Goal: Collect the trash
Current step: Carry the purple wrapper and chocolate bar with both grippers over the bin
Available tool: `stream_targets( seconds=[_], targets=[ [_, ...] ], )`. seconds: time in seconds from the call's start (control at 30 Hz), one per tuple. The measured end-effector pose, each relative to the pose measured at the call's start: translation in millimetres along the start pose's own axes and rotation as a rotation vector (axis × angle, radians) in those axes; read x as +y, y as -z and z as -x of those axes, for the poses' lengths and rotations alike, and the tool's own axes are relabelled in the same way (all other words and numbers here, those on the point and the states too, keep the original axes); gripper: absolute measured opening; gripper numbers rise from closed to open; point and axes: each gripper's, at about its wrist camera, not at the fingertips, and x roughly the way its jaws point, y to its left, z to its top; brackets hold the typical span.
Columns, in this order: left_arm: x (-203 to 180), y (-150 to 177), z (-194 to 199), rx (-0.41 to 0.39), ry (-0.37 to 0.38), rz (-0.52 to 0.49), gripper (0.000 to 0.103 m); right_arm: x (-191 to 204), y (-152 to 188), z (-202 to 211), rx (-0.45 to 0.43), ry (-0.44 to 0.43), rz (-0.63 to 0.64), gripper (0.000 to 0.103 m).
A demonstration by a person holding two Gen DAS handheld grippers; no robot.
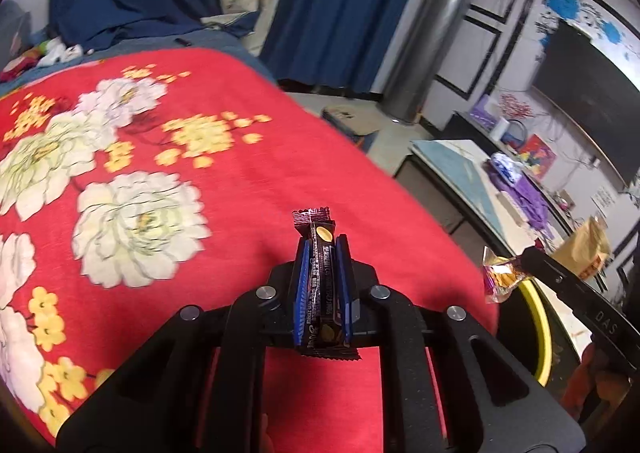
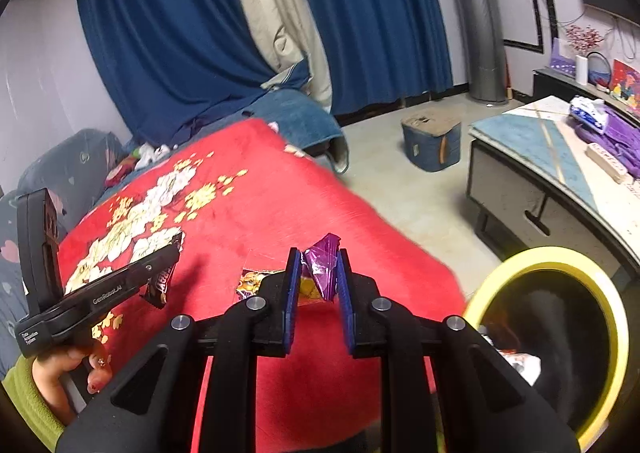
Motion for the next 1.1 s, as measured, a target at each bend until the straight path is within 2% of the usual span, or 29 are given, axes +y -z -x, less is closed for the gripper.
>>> stream_targets(
  seconds=[0.33,0.6,1.1],
  targets=[
    [-65.3,0.7,11.1,-0.023,0.118,-0.097,0.008,-42.5,7.9,46.0,-0.056,0.071,-0.031,0.018],
    [-108.4,7.7,15.2,-0.028,0.181,-0.175,0.008,-69.8,19.3,70.8,-0.076,0.116,-0.072,0.018],
    [-162.8,27.4,14.7,-0.009,0.274,-0.286,0.008,-110.2,32.3,102.9,-0.122,0.194,-0.154,0.018]
  ],
)
